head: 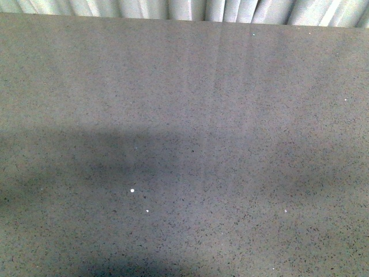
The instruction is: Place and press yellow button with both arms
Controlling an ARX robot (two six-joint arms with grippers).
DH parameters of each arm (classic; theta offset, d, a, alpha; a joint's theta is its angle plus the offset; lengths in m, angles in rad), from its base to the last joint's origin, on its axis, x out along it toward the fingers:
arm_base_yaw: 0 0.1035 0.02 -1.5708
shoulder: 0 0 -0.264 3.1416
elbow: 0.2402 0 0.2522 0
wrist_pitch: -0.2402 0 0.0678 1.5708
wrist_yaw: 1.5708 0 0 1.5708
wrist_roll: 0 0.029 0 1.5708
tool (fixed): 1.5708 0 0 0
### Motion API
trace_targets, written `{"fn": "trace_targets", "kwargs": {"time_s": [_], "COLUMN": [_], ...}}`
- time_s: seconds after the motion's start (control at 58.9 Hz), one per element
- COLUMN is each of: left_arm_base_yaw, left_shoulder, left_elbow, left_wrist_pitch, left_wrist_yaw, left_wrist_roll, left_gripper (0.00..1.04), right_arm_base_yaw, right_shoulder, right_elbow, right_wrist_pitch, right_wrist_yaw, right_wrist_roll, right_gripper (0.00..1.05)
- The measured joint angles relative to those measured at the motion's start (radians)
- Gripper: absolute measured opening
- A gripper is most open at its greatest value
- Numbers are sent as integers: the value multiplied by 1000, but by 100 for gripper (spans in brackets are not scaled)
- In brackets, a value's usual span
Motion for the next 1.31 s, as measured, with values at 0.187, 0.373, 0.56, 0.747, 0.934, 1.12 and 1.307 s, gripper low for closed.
{"fn": "trace_targets", "kwargs": {"time_s": [0.187,0.373,0.56,0.747,0.934,1.12,1.307], "left_arm_base_yaw": [90,281,432,475,502,540,565], "left_shoulder": [355,729,1104,1301,1388,1439,1477], "left_elbow": [98,162,232,296,341,356,357], "left_wrist_pitch": [278,589,801,890,927,945,963], "left_wrist_yaw": [36,-40,-72,-106,-128,-139,-158], "left_wrist_roll": [8,56,93,97,98,105,122], "left_gripper": [96,96,96,96,96,96,96], "right_arm_base_yaw": [0,0,0,0,0,0,0], "right_shoulder": [0,0,0,0,0,0,0], "right_elbow": [0,0,0,0,0,0,0], "right_wrist_pitch": [0,0,0,0,0,0,0], "right_wrist_yaw": [3,3,3,3,3,3,3], "right_wrist_roll": [0,0,0,0,0,0,0], "right_gripper": [96,96,96,96,96,96,96]}}
